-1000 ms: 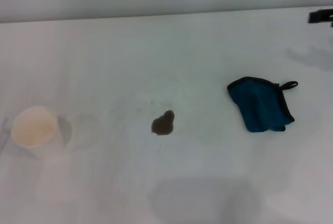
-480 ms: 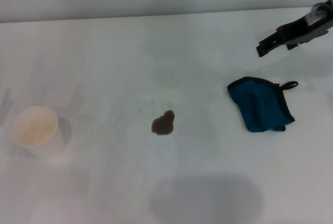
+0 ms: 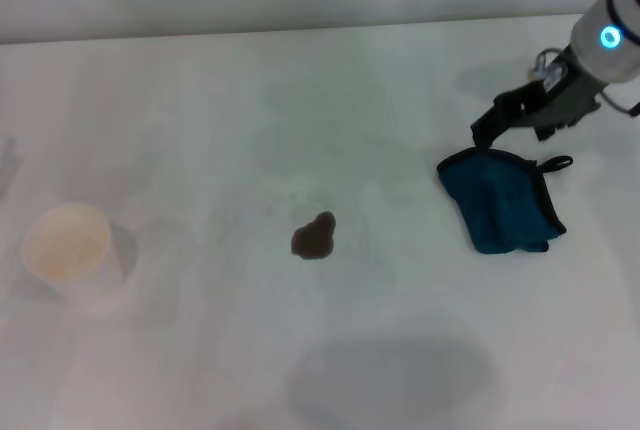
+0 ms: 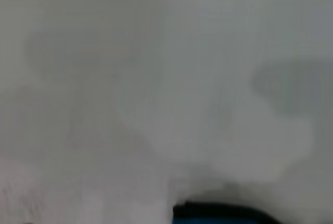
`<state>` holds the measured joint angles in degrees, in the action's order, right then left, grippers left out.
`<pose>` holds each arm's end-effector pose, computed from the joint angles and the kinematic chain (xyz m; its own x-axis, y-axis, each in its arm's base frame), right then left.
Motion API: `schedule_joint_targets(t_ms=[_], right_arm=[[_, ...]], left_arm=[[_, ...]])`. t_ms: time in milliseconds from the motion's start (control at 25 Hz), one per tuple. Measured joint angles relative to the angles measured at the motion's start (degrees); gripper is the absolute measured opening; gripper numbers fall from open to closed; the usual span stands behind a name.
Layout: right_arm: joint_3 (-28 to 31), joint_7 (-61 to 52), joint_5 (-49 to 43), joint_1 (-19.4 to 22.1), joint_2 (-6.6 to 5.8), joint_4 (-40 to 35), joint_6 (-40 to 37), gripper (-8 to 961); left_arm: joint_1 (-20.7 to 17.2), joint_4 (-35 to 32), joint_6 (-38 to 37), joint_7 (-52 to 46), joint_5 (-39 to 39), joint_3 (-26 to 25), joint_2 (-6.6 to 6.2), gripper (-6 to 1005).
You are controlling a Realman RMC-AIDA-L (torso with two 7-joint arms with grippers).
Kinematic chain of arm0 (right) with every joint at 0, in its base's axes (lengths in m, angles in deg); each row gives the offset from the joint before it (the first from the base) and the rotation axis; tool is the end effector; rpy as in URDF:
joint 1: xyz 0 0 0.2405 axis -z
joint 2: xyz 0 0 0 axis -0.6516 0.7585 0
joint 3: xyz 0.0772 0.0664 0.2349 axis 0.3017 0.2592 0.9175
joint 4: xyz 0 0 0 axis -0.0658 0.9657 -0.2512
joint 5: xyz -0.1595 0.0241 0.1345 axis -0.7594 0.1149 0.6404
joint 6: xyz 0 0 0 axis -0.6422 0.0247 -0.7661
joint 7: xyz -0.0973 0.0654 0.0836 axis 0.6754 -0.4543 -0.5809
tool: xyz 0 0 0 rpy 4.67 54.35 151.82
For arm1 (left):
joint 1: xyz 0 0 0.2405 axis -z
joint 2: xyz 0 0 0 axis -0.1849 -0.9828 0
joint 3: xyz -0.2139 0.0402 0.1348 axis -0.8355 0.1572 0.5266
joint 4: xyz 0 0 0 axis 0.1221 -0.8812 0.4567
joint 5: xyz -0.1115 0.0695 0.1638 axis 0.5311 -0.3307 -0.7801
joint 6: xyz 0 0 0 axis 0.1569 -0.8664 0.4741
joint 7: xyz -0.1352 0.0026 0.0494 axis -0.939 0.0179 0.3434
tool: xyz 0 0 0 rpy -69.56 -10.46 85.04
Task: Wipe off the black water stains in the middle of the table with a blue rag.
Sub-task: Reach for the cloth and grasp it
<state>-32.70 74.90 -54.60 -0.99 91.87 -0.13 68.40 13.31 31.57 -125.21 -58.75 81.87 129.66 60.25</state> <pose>0.2100 0.3915 0.0402 0.2598 -0.9609 -0.0958 -0.7617 -0.1429 -0.6320 -0.3479 0.3019 0.0499 0.7987 -0.2632 0.5411 0.5399 -0.0838 -0.8376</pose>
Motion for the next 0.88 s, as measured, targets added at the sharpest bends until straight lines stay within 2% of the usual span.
schedule_joint_targets(t_ms=[440,720,880], right_arm=[[-9.6,-8.9,0.7,-0.5,0.56,4.2,-1.8,772],[-10.3,-9.6,1.1,-1.5,0.61,7.2,-3.3,717],[-10.7,-9.6,1.7,-2.8,0.67,11.3,-5.4,686]], left_arm=[[2.3,1.1,4.4,0.4,0.5,0.0,0.0,879],[2.8,1.9,5.1,0.5,1.2,0.0,0.01,880],[2.8,2.2,5.1,0.5,1.2,0.0,0.0,880]])
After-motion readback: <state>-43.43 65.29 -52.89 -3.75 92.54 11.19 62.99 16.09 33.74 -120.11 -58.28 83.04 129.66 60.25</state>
